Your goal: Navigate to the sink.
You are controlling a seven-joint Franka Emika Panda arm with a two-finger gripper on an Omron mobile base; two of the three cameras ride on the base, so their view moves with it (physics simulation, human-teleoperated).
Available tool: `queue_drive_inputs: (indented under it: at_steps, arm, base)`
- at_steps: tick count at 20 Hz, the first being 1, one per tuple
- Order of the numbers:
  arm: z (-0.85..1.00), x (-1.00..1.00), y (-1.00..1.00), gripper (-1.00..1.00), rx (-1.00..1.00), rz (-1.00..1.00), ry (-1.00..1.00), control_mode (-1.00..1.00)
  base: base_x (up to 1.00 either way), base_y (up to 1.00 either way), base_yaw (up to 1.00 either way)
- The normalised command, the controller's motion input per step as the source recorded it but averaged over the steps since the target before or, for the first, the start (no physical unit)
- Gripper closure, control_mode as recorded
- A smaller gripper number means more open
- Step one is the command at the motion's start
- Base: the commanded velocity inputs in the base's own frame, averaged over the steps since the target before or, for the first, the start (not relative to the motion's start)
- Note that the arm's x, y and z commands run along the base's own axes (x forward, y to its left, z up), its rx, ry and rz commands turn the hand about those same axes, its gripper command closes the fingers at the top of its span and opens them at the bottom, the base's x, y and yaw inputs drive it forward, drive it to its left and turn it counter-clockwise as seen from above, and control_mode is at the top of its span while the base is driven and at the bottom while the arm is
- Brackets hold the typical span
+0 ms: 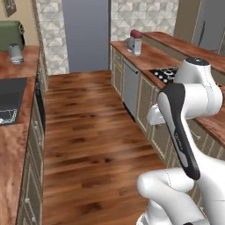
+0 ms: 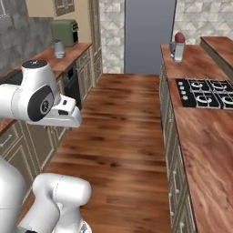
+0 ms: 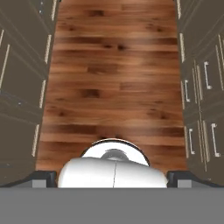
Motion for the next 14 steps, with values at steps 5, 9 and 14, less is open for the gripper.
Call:
queue_drive_inputs:
  at_steps: [5, 9, 14]
  arm:
    - [0.00, 0.00, 0.00, -1.00, 0.00, 0.00, 0.00, 1.00]
    - [0.00, 0.00, 0.00, -1.00, 0.00, 0.00, 0.00, 1.00]
    - [0.00, 0.00, 0.00, -1.00, 0.00, 0.00, 0.00, 1.00]
  base:
    - [1.00, 0.11, -0.03]
    - [1.00, 0.11, -0.03]
    - [1.00, 0.04, -0.02]
